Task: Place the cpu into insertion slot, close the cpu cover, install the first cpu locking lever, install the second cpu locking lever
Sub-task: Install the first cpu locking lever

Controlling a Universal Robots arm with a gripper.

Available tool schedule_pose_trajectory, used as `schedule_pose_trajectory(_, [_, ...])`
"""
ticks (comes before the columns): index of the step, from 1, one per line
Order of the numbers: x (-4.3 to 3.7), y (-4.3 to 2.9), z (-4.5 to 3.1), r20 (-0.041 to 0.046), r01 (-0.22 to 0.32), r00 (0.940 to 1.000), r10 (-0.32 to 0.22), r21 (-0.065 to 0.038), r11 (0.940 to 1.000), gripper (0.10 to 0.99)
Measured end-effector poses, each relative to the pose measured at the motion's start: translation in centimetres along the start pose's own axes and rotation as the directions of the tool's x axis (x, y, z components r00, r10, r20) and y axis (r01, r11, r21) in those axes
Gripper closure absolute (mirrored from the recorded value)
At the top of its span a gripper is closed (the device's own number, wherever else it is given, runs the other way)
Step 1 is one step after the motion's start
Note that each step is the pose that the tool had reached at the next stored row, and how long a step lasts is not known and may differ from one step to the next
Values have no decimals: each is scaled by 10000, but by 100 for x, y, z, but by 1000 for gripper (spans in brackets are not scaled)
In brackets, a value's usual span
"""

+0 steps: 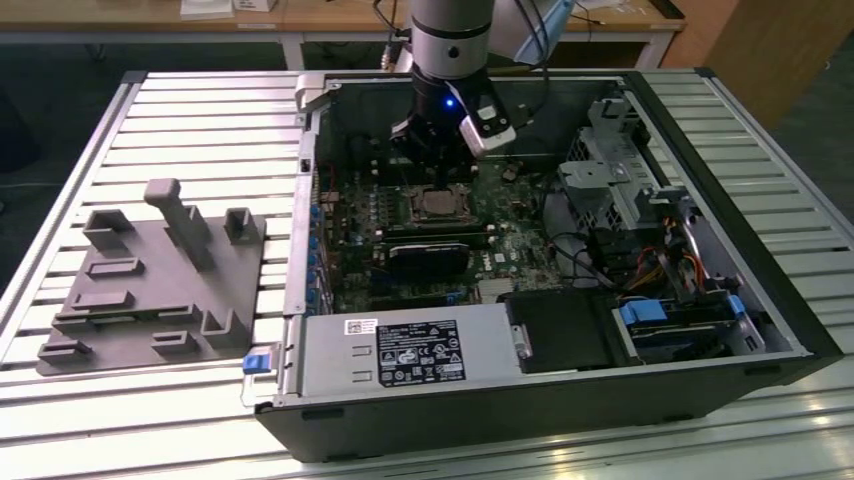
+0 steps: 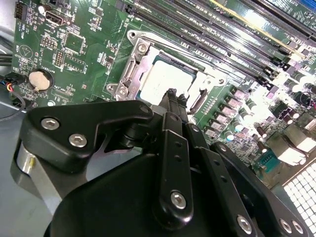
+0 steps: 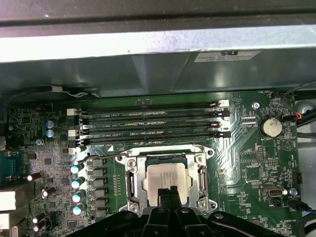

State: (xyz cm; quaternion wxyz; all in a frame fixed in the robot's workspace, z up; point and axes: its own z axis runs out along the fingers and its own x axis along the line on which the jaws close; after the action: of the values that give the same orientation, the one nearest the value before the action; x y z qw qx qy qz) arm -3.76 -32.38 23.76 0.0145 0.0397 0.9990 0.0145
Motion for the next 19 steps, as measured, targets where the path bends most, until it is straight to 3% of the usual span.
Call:
schedule_pose_trajectory(11, [7, -1, -3, 0, 1, 10000, -1, 2, 10000, 980])
schedule_pose_trajectory(15, [52, -4, -4, 8, 0, 10000, 0, 1, 10000, 980])
schedule_pose_trajectory(19, [152, -12, -7, 46, 2, 10000, -2, -2, 10000, 980])
